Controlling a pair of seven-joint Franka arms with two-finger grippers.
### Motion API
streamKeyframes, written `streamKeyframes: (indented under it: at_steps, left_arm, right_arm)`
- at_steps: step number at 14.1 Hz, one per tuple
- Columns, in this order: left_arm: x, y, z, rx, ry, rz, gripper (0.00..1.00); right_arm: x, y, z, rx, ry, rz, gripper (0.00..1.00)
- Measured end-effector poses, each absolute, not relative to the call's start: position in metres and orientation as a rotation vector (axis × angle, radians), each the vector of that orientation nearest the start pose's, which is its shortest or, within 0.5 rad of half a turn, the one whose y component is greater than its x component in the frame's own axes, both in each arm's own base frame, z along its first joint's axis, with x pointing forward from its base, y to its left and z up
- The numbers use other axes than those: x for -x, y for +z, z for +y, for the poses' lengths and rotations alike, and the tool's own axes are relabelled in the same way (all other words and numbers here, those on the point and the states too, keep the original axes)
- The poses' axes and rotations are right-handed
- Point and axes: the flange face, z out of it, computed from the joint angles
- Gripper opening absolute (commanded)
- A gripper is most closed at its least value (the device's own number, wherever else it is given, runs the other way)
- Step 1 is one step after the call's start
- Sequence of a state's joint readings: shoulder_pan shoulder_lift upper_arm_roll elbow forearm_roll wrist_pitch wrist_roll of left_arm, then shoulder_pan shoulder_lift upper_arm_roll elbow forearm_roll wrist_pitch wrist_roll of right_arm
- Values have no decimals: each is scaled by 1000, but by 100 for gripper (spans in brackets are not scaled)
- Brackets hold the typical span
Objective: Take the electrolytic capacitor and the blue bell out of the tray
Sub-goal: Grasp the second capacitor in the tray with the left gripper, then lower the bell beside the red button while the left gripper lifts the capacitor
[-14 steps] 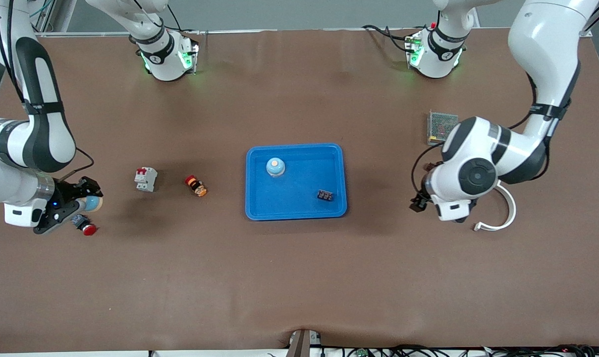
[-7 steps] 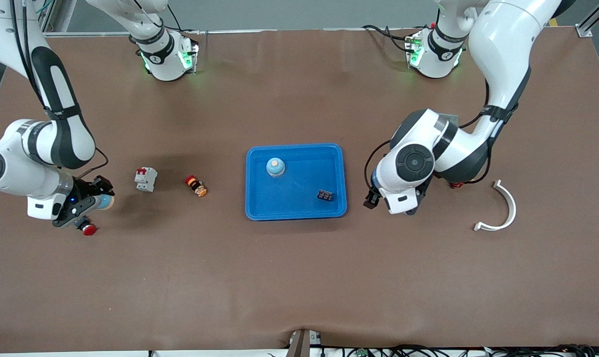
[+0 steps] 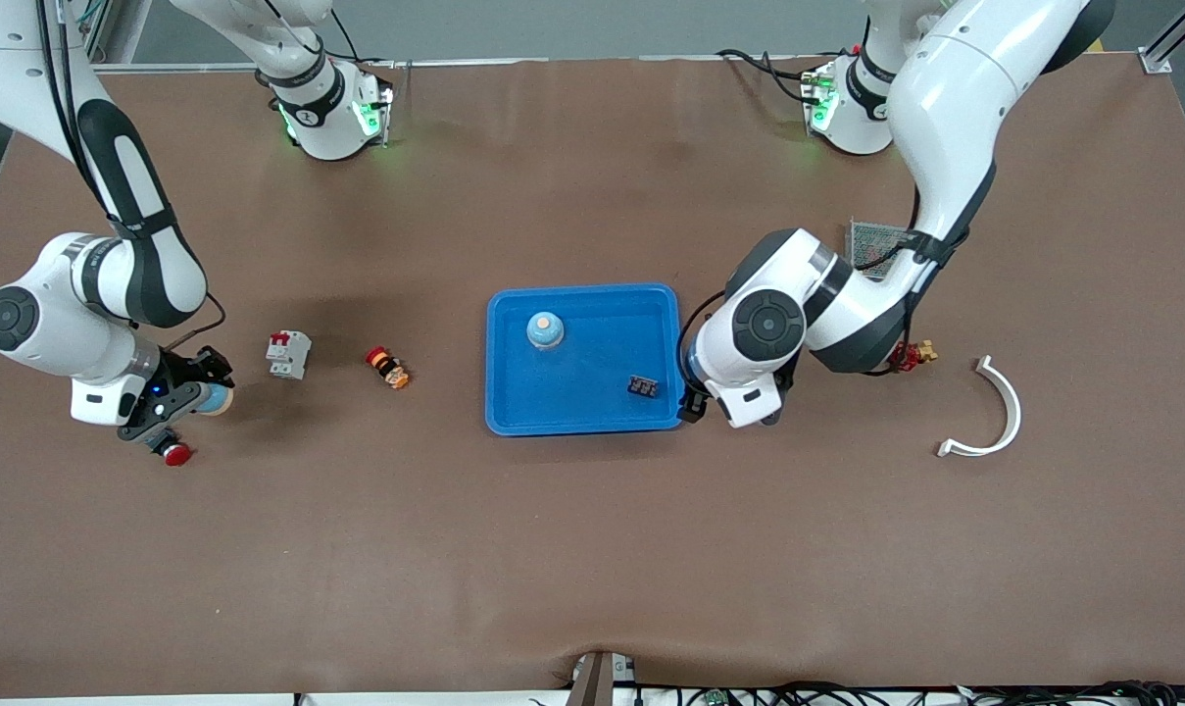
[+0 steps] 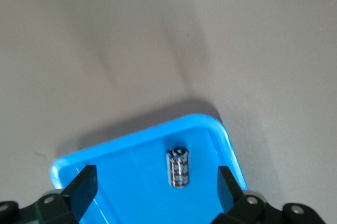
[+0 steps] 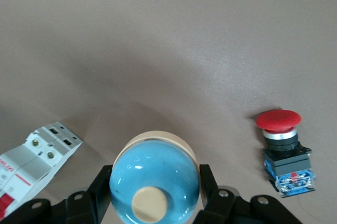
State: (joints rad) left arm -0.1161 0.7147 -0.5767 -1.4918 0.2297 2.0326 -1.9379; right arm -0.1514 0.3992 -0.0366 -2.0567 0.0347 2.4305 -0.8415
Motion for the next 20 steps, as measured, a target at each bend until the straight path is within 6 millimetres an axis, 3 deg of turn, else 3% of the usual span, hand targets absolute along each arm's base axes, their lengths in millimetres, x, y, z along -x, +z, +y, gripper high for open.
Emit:
streamKeyframes:
  at_steps: [3,9,11,20]
  left_arm:
    - [-580,269,-405,2503,236,-1877,99]
    - [-553,226,-443,2429,234,-1926,78]
    - [-551,217,-444,2425,243,-1923,71]
    - [-554,205,-445,2424,253,-1970,58]
  right_arm:
    - [-580,229,-112,2974,10,-976,49]
    - [-580,205,-111,2972,14,-983,49]
    - [-580,201,-110,2971,13,-986,49]
    - [-582,187,-110,2985,-22,-992,49]
